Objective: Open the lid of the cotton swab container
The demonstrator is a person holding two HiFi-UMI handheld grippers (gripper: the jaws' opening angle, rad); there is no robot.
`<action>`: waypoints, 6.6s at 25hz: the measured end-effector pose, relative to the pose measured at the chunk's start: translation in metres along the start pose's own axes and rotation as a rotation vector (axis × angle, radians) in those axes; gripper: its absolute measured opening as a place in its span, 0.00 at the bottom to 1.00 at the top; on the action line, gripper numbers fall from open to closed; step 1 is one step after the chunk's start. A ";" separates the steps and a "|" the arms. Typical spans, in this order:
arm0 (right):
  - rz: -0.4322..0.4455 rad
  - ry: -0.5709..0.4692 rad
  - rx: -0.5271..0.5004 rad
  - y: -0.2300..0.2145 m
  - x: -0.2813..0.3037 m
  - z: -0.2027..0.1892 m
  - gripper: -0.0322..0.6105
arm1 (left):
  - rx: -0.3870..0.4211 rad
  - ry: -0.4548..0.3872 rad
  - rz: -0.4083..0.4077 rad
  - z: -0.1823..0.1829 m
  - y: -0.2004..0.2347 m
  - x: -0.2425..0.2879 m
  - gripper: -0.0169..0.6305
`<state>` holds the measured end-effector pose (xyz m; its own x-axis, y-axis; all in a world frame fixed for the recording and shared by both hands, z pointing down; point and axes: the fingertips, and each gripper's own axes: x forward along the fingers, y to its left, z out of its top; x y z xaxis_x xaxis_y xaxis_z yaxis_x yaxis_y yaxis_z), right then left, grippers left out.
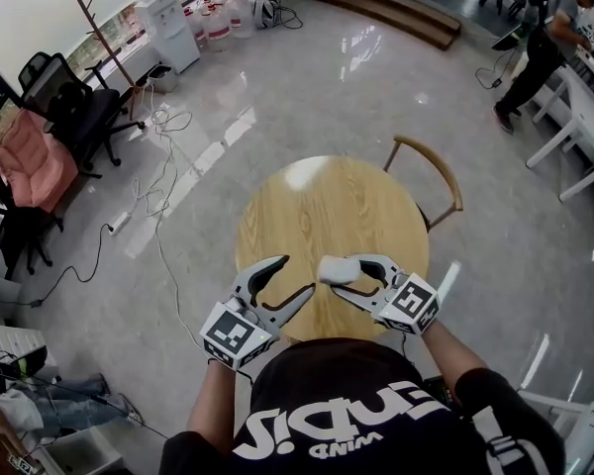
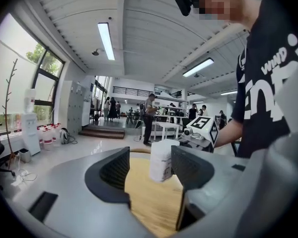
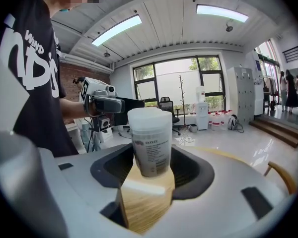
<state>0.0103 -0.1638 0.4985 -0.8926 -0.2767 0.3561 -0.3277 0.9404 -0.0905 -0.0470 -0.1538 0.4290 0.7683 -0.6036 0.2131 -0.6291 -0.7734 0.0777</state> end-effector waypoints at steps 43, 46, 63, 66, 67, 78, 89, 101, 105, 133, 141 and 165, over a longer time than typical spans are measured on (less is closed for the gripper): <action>0.177 -0.004 -0.040 0.041 0.001 0.009 0.40 | 0.097 0.040 -0.238 0.004 -0.048 0.032 0.43; 0.176 -0.008 -0.038 0.042 0.000 0.008 0.40 | 0.081 0.046 -0.244 0.003 -0.048 0.032 0.43; 0.149 0.013 -0.096 0.042 0.003 -0.003 0.39 | -0.174 0.086 -0.290 0.002 -0.047 0.037 0.42; 0.146 0.022 -0.105 0.043 0.003 -0.006 0.39 | -0.271 0.104 -0.297 0.000 -0.044 0.038 0.42; 0.145 0.029 -0.110 0.043 0.003 -0.007 0.39 | -0.316 0.112 -0.297 -0.002 -0.043 0.038 0.42; 0.152 0.044 -0.098 0.046 0.006 -0.018 0.39 | -0.546 0.155 -0.292 -0.010 -0.038 0.041 0.43; 0.111 0.029 -0.033 0.032 -0.003 -0.012 0.39 | -0.483 0.056 -0.221 0.008 -0.021 0.034 0.43; -0.051 -0.066 0.077 -0.012 -0.023 -0.009 0.39 | -0.390 0.045 -0.030 -0.007 0.014 0.019 0.14; -0.108 -0.083 0.079 -0.022 -0.031 -0.006 0.39 | -0.393 0.046 0.019 -0.020 0.020 0.013 0.04; -0.622 -0.230 0.153 -0.083 -0.105 0.004 0.38 | -0.152 -0.017 0.475 -0.049 0.060 -0.036 0.04; -0.650 -0.234 0.160 -0.084 -0.108 0.000 0.38 | -0.110 -0.052 0.550 -0.054 0.063 -0.042 0.04; -0.660 -0.242 0.138 -0.084 -0.103 0.004 0.38 | -0.162 -0.073 0.538 -0.045 0.064 -0.040 0.04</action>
<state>0.1286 -0.2151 0.4658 -0.5332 -0.8303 0.1621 -0.8448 0.5328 -0.0499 -0.1234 -0.1700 0.4691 0.3372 -0.9206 0.1969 -0.9399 -0.3173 0.1263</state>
